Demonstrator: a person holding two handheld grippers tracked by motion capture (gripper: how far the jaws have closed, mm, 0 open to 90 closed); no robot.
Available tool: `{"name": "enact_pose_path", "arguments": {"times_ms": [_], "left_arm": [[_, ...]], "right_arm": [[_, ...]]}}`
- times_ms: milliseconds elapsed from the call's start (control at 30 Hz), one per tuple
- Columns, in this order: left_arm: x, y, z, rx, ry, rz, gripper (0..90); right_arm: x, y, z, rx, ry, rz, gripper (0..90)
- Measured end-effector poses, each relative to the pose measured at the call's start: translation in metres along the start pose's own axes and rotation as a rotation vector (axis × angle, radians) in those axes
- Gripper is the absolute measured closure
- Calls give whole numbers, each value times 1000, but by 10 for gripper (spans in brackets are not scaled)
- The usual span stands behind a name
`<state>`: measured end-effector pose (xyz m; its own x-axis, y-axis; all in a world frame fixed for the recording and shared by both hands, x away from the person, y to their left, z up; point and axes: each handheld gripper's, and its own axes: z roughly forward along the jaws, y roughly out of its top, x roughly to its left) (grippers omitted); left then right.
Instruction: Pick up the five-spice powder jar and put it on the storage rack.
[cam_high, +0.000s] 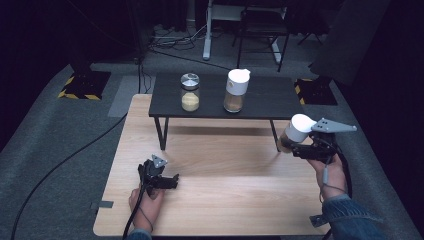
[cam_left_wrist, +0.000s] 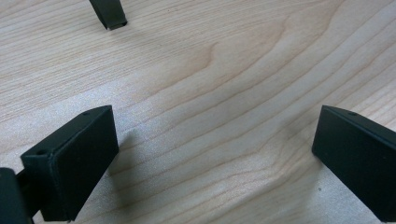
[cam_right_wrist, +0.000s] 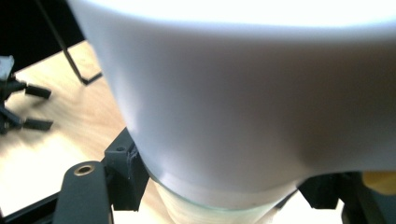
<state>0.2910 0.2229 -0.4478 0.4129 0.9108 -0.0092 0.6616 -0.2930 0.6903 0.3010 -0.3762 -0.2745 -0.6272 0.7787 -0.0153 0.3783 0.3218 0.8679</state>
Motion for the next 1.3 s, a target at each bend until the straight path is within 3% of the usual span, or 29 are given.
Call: {"name": "enact_pose_path", "arguments": {"times_ms": [300,900,1167,1300], "left_arm": [[0,0,0,0,-2,-2,3],[0,0,0,0,-2,-2,3],[0,0,0,1,-2,-2,3],[0,0,0,0,-2,-2,3]], "right_arm": [[-11,36,16,-15,-13,6,303],[-9,91,65,-24,-75,-8,303],[-12,101,91,3,-87,4,303],[-16,99,94,-5,-78,28,303]]}}
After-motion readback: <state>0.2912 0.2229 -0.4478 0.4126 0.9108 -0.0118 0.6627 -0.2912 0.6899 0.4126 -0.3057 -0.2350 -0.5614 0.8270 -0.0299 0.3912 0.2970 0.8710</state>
